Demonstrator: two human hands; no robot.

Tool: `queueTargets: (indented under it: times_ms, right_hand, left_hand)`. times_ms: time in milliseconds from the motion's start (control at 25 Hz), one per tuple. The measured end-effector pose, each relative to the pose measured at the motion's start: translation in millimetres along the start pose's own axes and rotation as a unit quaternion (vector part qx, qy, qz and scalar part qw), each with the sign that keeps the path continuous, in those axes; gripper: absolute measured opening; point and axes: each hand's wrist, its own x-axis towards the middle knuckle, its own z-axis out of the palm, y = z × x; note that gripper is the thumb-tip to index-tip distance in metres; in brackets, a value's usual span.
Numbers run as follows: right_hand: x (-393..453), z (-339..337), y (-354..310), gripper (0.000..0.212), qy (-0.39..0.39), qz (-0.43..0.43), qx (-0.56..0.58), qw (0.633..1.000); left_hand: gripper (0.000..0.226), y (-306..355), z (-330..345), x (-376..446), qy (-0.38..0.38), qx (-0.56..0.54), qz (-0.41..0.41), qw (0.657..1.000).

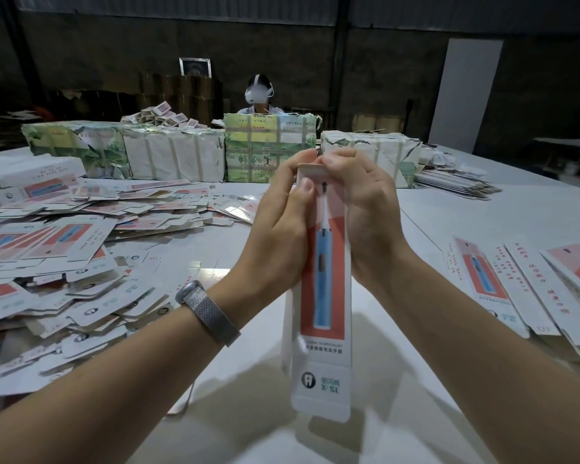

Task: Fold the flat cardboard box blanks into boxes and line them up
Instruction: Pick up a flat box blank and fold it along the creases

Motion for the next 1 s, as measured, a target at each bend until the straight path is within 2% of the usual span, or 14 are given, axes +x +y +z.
queueTargets:
  times_ms: [240, 480, 680, 840, 1000]
  right_hand:
    - [3.4, -1.5, -1.1, 0.020, -0.008, 0.036, -0.003, 0.999]
    - [5.6, -1.4, -3.4, 0.022, 0.018, 0.053, 0.020, 0.998]
    - [8.0, -3.8, -3.5, 0.025, 0.034, 0.053, 0.006, 0.998]
    - [8.6, -9.5, -7.2, 0.027, 0.001, 0.073, 0.013, 0.997]
    - [7.9, -15.7, -11.6, 0.033, -0.024, 0.097, -0.044, 0.994]
  left_hand:
    - [0.046, -3.8, -6.8, 0.4, -0.023, -0.003, -0.012, 1.000]
    - [0.047, -2.2, -10.4, 1.2, -0.056, 0.007, -0.024, 0.998]
    - [0.070, 3.6, -9.4, 1.7, -0.058, 0.047, -0.042, 0.996]
    - [0.070, 5.7, -13.2, 4.1, -0.093, 0.058, -0.047, 0.993]
    - [0.073, 7.8, -17.3, 7.2, -0.125, 0.050, -0.043, 0.990]
